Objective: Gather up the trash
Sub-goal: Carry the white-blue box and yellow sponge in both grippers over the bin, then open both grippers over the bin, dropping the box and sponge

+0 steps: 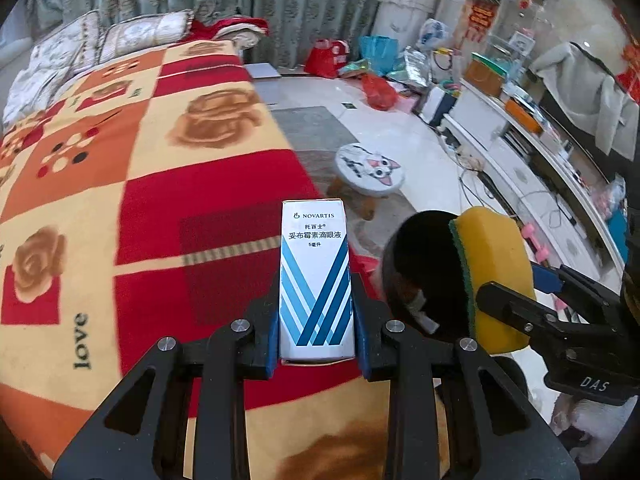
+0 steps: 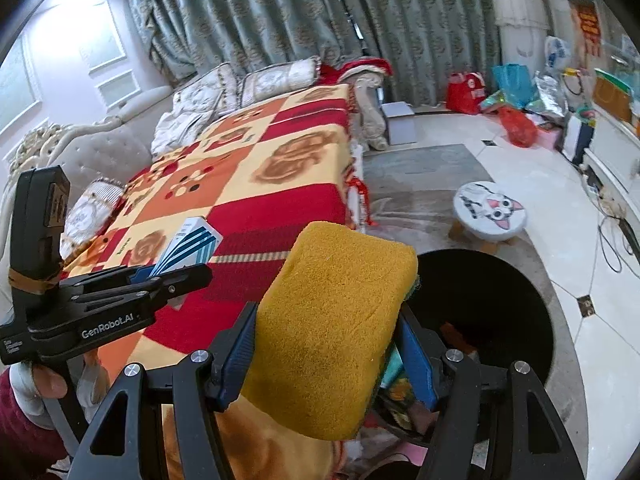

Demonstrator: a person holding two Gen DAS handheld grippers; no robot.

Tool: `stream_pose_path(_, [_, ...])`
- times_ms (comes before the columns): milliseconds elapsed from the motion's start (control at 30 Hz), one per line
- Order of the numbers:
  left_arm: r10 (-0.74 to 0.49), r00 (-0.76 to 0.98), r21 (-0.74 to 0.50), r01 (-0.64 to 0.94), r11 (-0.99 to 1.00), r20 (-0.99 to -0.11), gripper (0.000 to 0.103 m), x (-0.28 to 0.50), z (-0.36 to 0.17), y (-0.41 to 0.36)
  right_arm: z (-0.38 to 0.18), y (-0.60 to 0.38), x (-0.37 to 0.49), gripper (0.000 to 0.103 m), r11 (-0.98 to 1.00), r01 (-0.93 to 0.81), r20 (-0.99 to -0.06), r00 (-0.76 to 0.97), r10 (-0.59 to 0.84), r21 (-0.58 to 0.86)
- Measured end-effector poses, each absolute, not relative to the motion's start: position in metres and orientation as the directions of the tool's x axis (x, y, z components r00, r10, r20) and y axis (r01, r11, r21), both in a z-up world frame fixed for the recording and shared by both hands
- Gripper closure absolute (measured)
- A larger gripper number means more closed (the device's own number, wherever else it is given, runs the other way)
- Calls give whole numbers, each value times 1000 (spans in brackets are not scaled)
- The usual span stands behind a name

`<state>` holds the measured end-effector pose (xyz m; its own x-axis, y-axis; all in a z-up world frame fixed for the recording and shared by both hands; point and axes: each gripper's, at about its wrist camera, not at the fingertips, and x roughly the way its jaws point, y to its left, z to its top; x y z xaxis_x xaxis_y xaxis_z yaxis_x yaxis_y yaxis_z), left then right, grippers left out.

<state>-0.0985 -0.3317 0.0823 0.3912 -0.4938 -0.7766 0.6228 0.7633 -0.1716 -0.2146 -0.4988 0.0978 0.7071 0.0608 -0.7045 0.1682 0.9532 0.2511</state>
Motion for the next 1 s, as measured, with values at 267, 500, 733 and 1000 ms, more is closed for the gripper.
stream_pose_path(267, [-523,343,-192,665,722,-780,76,-112,79,-372,87,-533,-230,39,937,251,-726,688,4,243])
stream_pose_path(500, [-563,268,-263,677,688,-782,75,-115,74,-398,73,-562,-234,37,917,321,-746,664,-42,235])
stream_pose_path(733, [-620,203,-336,694,637,-758,48,-118,75,-416,69,-581,-239,20,894,376,-749,658,-74,243])
stream_pose_path(1000, [-628,265,-299,703,645,-732,41,-128,89,-405,81,-572,-251,19,899,374,-717,689,-103,230])
